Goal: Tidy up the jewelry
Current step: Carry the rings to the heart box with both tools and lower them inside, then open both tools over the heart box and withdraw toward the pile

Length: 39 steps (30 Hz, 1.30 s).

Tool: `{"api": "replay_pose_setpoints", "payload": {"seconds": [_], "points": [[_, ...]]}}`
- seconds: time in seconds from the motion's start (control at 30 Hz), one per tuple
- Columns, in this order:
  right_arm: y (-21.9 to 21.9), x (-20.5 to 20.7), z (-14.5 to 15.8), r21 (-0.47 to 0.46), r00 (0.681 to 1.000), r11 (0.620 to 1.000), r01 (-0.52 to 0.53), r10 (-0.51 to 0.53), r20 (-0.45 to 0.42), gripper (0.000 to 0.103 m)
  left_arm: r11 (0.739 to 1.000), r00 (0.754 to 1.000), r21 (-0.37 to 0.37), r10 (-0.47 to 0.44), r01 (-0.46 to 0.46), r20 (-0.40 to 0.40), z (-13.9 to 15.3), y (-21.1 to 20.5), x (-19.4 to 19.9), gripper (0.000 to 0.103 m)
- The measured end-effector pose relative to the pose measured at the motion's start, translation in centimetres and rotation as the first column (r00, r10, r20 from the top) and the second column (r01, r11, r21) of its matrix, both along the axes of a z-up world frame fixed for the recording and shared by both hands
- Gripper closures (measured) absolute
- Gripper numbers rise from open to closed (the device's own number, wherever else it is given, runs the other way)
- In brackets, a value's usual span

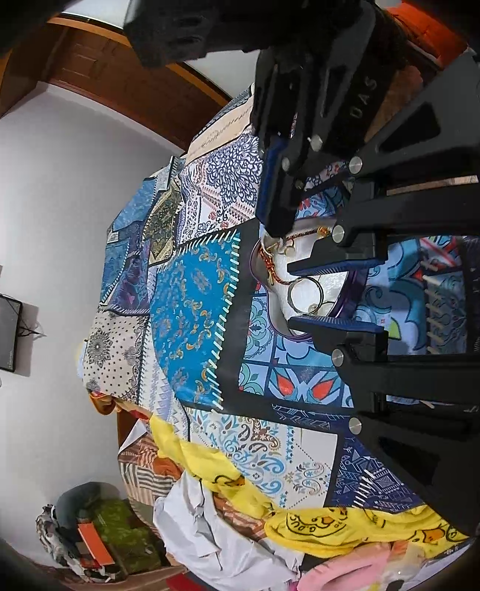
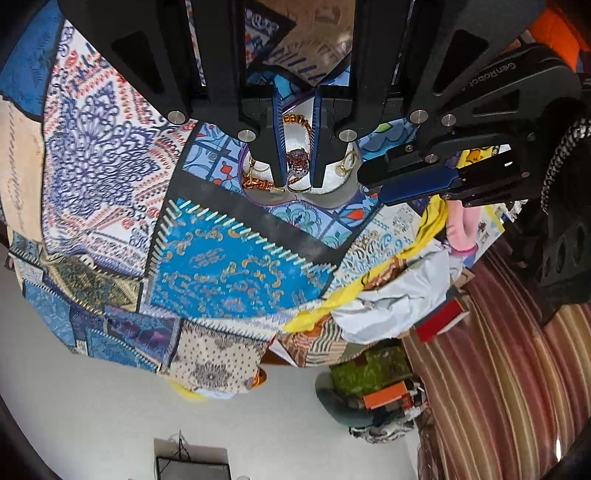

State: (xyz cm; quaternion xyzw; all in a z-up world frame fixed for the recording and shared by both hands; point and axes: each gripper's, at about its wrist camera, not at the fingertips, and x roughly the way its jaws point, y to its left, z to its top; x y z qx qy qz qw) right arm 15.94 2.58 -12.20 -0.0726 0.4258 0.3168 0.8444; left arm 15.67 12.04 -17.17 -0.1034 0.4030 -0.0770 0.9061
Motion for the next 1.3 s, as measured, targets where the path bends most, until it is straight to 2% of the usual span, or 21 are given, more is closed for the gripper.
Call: {"api": "replay_pose_setpoints", "payload": {"seconds": [0.33, 0.7, 1.07, 1.23, 1.3], "points": [[0.8, 1.2, -2.4, -0.041, 0.998, 0.999, -0.003, 0.000, -0.063, 0.092, 1.000, 1.000, -0.024, -0.017, 0.017, -0.016, -1.1, 0.3, 1.6, 0.082], [0.9, 1.0, -2.6, -0.066, 0.997, 0.998, -0.014, 0.009, -0.080, 0.092, 1.000, 1.000, -0.021, -0.019, 0.019, -0.005, -0.5, 0.1, 1.3, 0.082], [-0.7, -0.2, 0.6, -0.055, 1.000, 0.998, 0.010, -0.011, -0.016, 0.087, 1.000, 0.999, 0.016, 0.004, -0.005, 0.035, 2.5, -0.5, -0.1, 0.082], [-2.8, -0.7, 2.6, -0.032, 0.998, 0.998, 0.051, -0.050, 0.024, 0.084, 0.999, 0.997, 0.050, -0.002, -0.002, 0.072, 4.3, -1.8, -1.0, 0.072], [-3.7, -1.0, 3.3, -0.029, 0.997, 0.997, 0.069, -0.068, 0.045, 0.077, 0.998, 0.996, 0.060, -0.007, 0.002, 0.085, 5.0, -2.4, -1.3, 0.066]]}}
